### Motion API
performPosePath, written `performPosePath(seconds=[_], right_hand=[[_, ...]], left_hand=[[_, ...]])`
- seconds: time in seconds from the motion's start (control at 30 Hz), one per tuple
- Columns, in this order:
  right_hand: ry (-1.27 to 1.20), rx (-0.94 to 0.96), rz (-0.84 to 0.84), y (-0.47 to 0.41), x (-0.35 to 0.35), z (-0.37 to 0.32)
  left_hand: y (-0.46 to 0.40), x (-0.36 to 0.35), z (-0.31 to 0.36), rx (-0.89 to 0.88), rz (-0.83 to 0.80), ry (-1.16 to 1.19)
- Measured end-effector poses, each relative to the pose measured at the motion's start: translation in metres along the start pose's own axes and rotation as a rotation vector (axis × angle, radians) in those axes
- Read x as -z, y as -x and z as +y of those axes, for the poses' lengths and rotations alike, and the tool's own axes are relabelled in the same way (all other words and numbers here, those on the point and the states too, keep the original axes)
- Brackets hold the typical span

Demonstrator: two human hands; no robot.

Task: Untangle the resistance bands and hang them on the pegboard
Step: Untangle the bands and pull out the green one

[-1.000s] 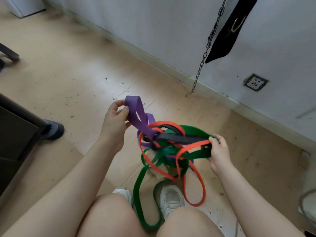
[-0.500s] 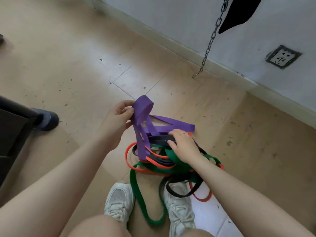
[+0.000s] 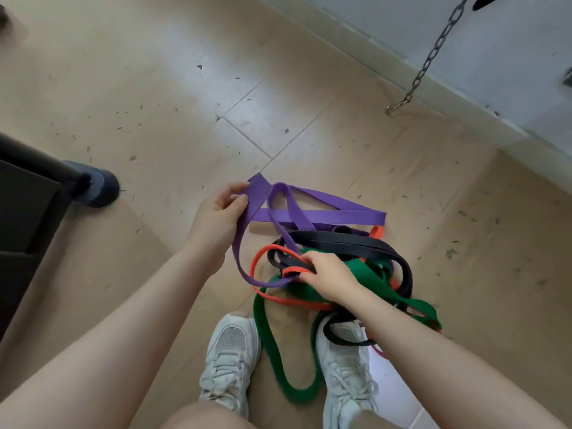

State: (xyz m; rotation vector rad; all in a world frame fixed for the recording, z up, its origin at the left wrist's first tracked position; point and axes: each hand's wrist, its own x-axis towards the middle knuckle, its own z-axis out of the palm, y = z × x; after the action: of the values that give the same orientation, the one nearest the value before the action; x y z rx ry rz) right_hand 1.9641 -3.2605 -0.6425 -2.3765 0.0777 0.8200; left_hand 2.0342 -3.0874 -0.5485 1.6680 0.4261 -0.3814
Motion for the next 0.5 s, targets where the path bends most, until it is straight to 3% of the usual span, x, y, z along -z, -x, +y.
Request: performPosePath(seconds=[0.17,0.33,0.5], right_hand=[[-0.597,0.066,0.185,0.056,0.083,-0.022],[-0.845,0.208,0.26,0.129,0.148,-0.049],[-1.093,0.401,0.457,0.189,0.196,-0.064]], left_hand=[[0.036,0.002,0.009,-0.054,-0.062,-0.112],[0.079,-0.003,0.036,-0.195,-0.061,-0.201],[0.111,-0.001,0.063,-0.387,-0.107,-0.537]])
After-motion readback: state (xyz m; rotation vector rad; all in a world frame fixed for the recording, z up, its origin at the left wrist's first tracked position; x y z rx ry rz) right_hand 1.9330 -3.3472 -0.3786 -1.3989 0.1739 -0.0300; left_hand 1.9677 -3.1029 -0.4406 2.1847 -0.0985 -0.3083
